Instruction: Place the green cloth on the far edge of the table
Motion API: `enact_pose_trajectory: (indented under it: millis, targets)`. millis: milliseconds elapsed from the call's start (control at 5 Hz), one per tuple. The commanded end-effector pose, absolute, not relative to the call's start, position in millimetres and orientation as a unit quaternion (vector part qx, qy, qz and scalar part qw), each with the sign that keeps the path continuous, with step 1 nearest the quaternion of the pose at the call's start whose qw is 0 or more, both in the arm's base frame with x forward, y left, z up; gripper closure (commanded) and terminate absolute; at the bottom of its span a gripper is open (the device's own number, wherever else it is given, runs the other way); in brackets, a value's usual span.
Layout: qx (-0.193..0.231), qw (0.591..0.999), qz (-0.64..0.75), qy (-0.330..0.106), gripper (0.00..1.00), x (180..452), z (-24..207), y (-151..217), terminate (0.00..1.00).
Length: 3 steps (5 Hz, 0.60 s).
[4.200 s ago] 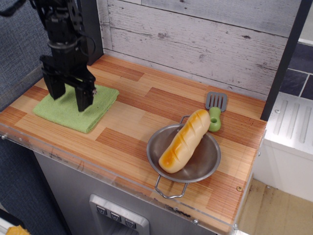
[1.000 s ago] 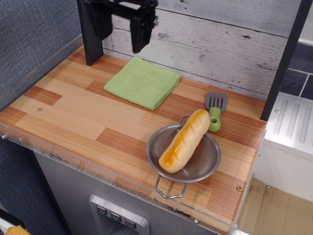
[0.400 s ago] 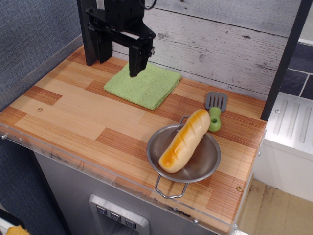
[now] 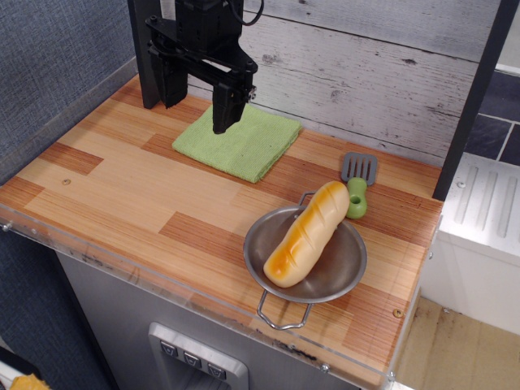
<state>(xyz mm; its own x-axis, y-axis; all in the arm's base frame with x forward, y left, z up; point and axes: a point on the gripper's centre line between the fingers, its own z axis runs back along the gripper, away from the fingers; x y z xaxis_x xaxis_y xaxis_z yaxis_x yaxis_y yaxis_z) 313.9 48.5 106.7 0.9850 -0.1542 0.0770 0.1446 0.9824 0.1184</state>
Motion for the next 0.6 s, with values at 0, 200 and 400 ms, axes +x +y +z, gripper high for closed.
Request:
enact_pose_trajectory:
  millis: [0, 200, 400]
  targets:
    - [0.062, 0.993, -0.077, -0.066, 0.00, 309.7, 121.5, 45.4, 0.00]
    - [0.062, 0.993, -0.077, -0.066, 0.00, 309.7, 121.5, 45.4, 0.00]
    - [0.062, 0.993, -0.077, -0.066, 0.00, 309.7, 121.5, 45.4, 1.00]
